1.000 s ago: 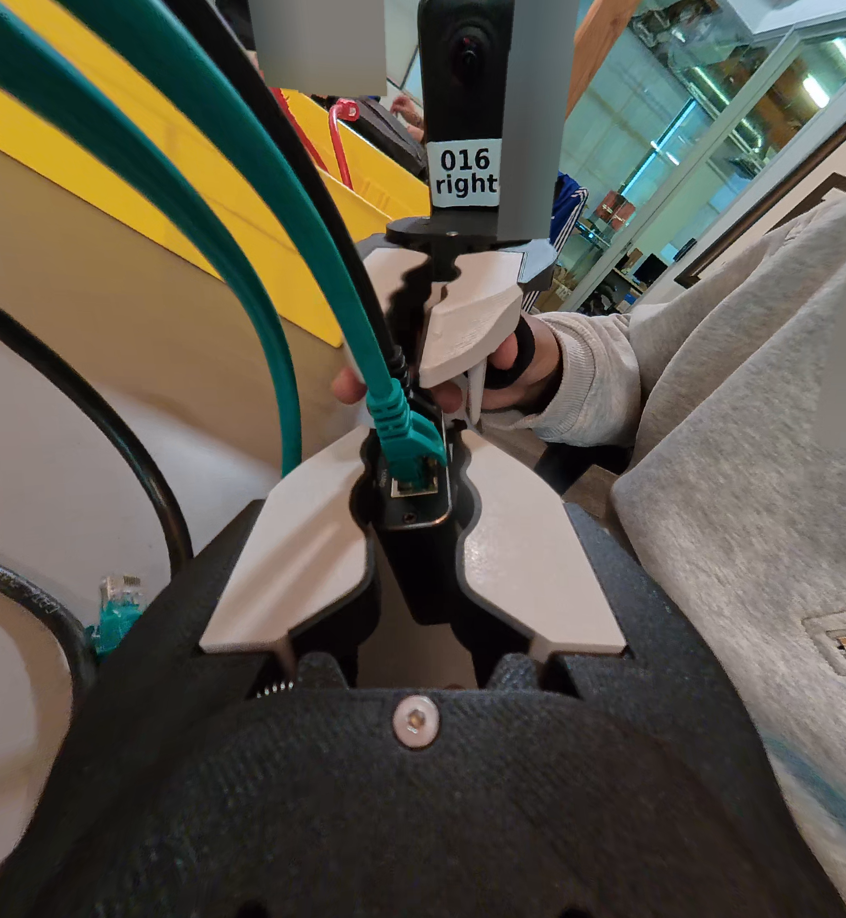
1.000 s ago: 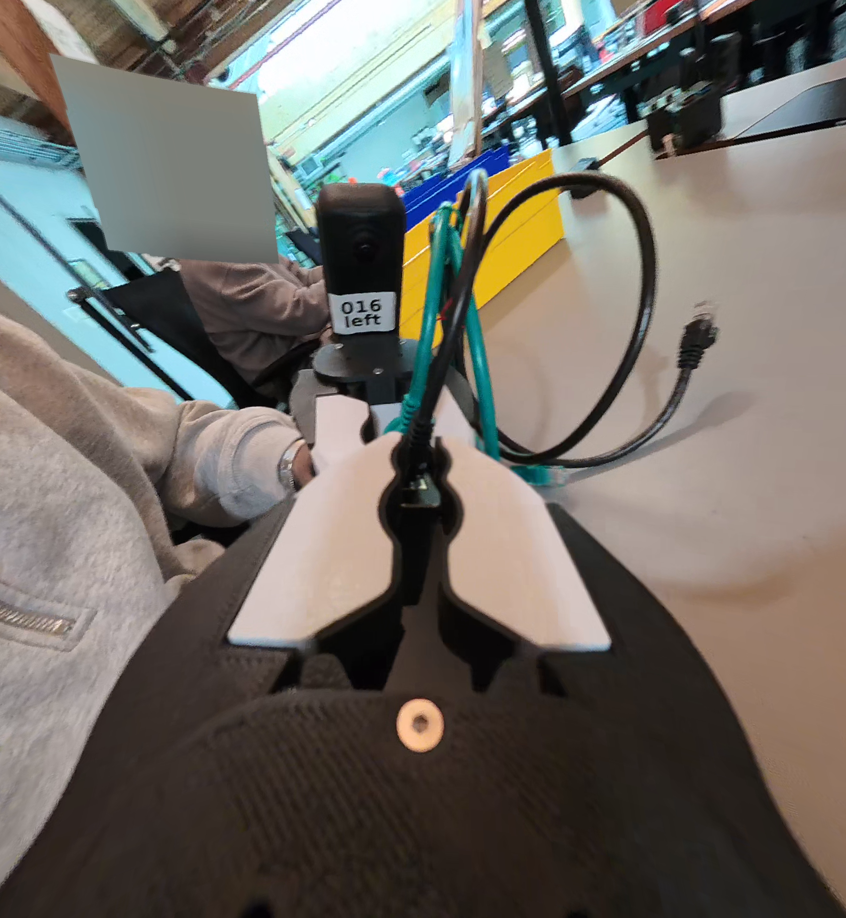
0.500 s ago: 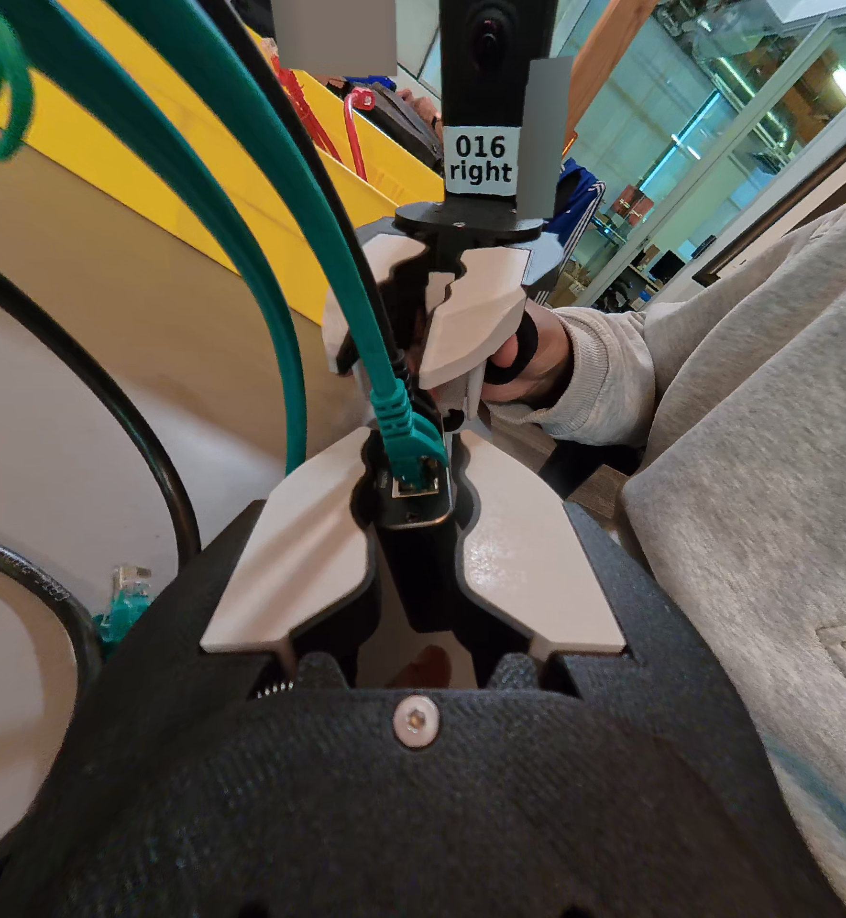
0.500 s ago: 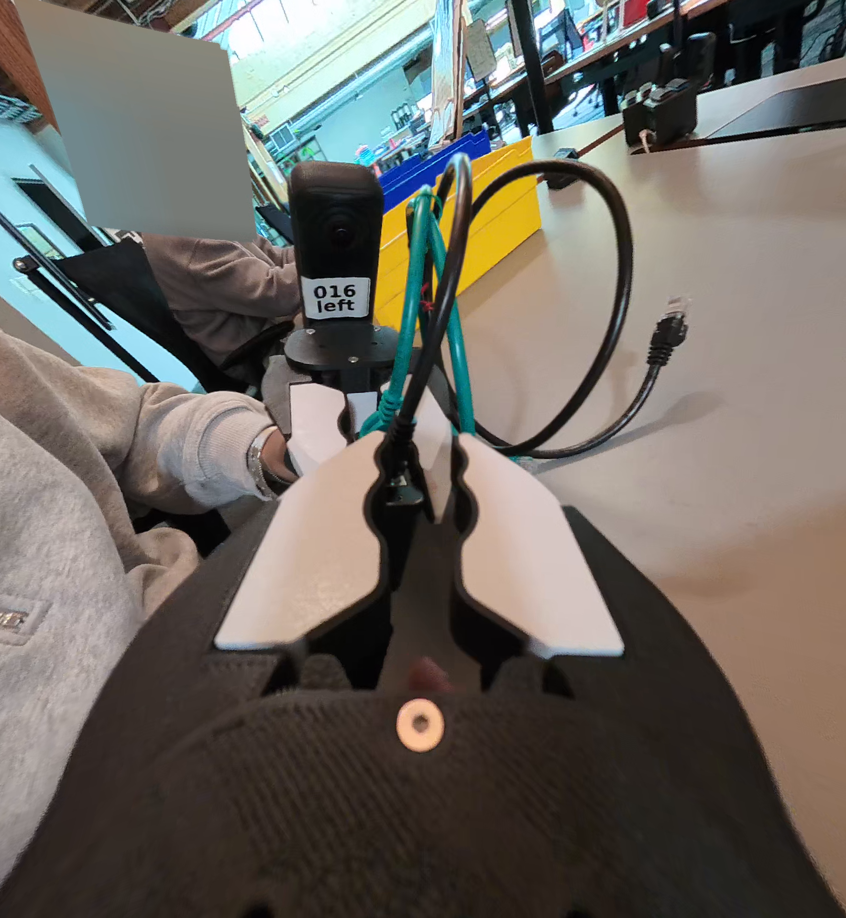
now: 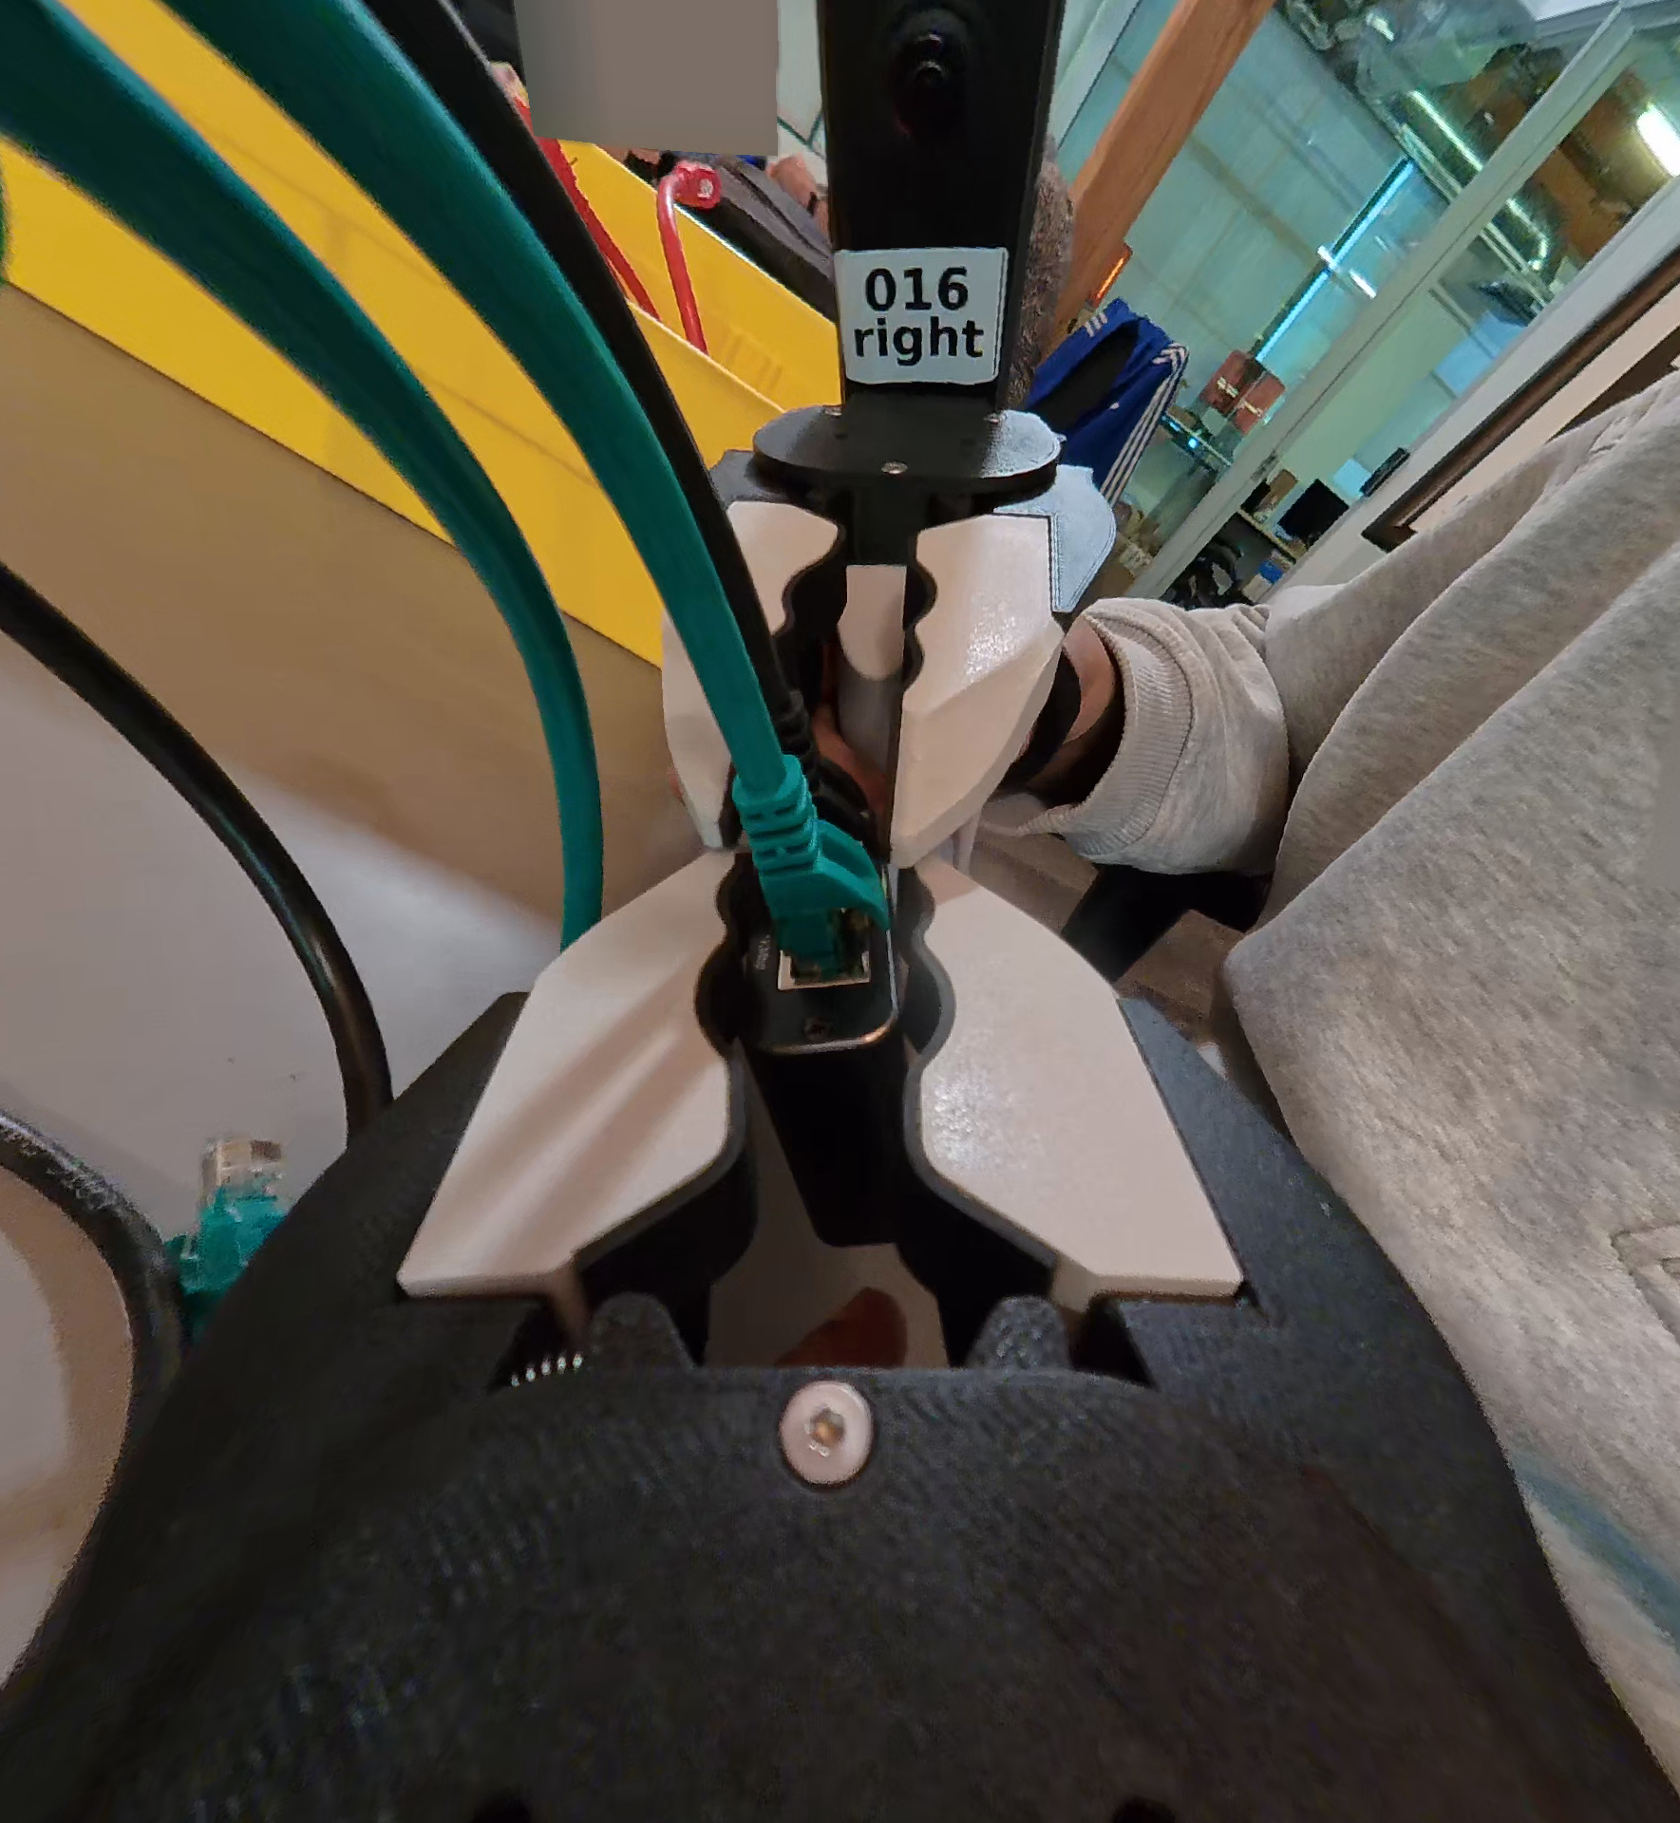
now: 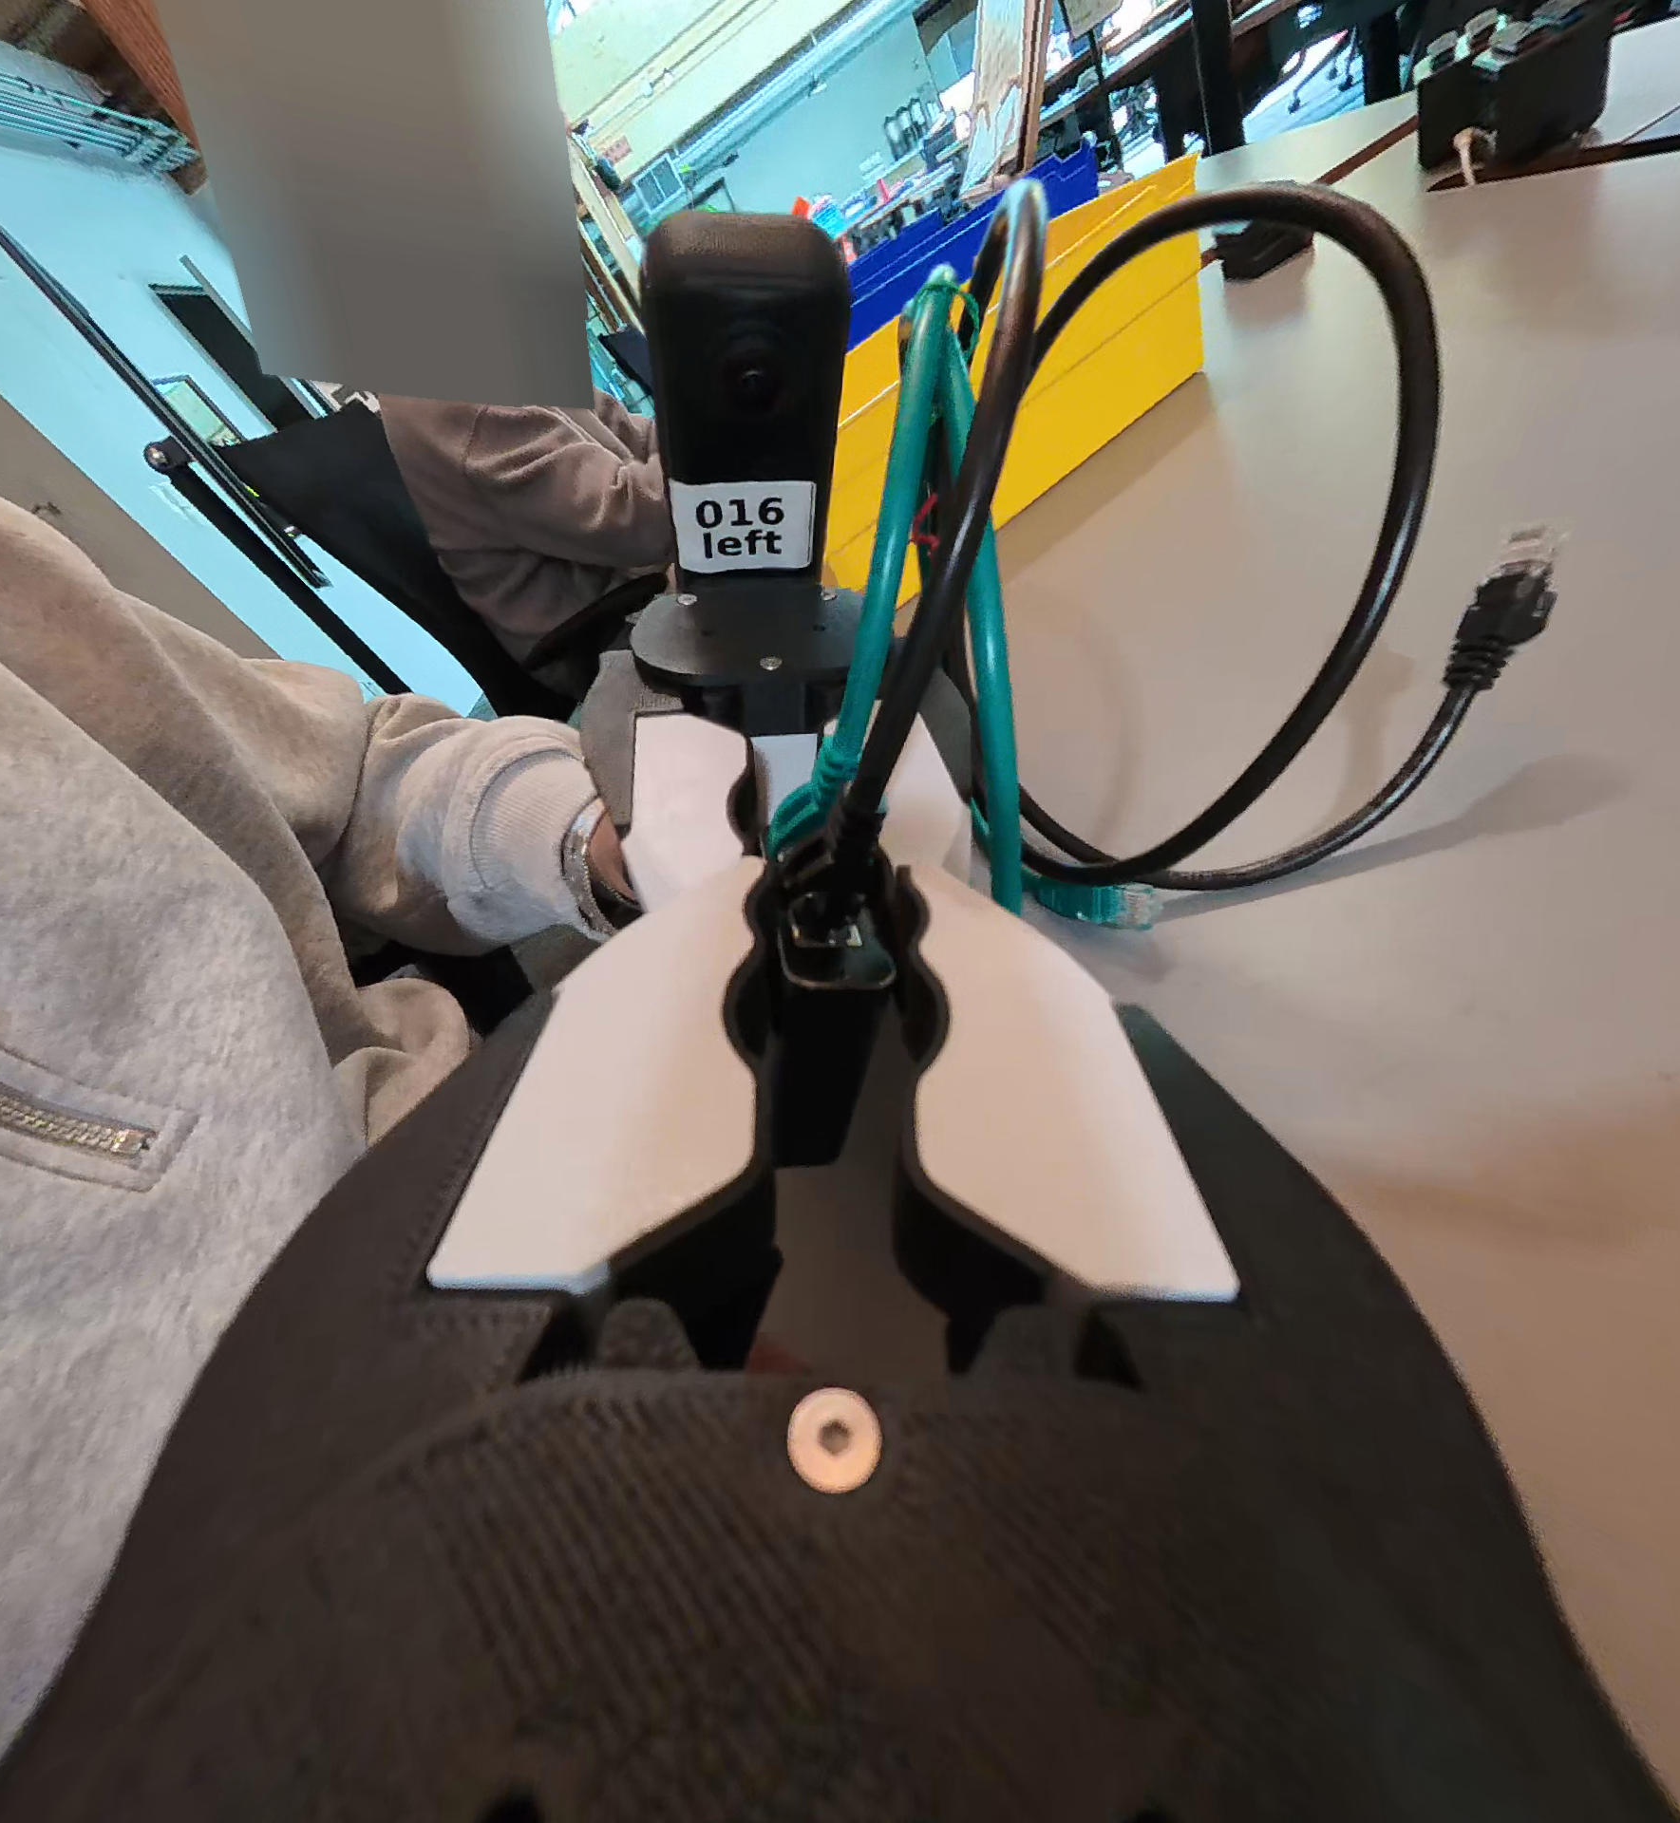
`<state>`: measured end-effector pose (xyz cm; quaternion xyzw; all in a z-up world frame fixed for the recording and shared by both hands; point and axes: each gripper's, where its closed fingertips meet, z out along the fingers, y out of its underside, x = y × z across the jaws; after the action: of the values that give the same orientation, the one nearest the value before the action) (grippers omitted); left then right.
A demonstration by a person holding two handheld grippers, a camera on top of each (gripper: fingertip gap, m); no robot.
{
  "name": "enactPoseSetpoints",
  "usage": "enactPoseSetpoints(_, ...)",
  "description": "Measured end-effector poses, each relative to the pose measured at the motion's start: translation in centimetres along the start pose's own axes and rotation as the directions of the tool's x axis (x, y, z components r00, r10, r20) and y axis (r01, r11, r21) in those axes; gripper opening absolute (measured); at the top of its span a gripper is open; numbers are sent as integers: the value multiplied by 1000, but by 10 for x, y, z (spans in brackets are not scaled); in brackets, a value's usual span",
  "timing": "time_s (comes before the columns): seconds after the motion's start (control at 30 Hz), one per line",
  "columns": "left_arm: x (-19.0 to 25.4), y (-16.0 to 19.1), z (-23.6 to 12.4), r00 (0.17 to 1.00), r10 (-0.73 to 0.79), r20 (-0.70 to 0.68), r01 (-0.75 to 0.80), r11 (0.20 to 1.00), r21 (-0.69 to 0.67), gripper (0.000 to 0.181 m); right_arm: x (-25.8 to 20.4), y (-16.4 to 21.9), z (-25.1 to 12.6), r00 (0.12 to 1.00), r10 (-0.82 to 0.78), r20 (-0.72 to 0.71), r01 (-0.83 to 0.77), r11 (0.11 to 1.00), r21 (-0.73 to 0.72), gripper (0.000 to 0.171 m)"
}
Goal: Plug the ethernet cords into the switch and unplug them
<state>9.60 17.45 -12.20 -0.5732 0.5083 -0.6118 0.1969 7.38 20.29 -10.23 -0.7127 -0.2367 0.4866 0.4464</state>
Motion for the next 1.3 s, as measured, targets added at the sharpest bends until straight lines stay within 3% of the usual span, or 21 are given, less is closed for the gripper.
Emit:
enactPoseSetpoints(0.47,3,1,1,1000,13,-7,-13,1000,-4,29,-7,-1,1,998,-56,-24,55,998,-19,14)
enactPoseSetpoints(0.67,8,-7,1,998,-23,-58,27,997,67,43,-6,-5,1,998,-43,-38,44,999,15,14)
enactPoseSetpoints(0.9,2,-25,-10,997,-40,-63,53,975,217,60,1,-24,-14,996,88,4,-88,984,155,14)
enactPoseSetpoints(1.1,5,-37,-23,987,-109,-120,139,948,287,54,5,-27,-18,994,111,3,-109,977,180,14)
enactPoseSetpoints(1.23,-1,-32,-34,974,-218,-65,227,929,292,48,9,-28,-20,993,122,-5,-119,975,185,14)
enactPoseSetpoints(1.3,3,-23,-40,982,-188,-4,183,952,246,47,10,-25,-19,994,111,-18,-107,980,168,14)
